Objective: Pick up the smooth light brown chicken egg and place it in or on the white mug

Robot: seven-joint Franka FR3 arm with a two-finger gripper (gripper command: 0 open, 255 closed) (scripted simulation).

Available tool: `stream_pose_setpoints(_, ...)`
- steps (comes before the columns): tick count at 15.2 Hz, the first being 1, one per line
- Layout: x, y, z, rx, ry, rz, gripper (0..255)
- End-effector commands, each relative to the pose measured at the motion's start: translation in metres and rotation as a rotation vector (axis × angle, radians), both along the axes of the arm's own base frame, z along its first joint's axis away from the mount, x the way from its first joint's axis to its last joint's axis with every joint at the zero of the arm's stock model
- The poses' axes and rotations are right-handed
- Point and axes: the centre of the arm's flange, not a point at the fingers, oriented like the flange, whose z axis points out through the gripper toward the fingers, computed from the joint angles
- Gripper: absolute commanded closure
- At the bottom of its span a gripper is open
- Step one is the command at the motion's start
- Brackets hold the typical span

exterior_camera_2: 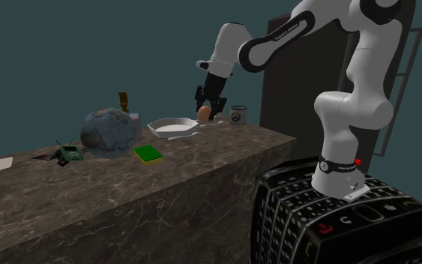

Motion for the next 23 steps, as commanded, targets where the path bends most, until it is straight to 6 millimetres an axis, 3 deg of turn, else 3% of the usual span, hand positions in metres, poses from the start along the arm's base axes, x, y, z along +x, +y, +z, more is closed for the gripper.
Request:
stream_pose_setpoints(1, -0.001, 0.0, 0.011, 0.0, 0.0, 0.0, 255)
stream_pose_setpoints(10, -0.001, 0.0, 0.056, 0.0, 0.0, 0.0, 255)
stream_pose_setpoints(23, -0.114, -0.129, 0.06, 0.0, 0.0, 0.0, 255)
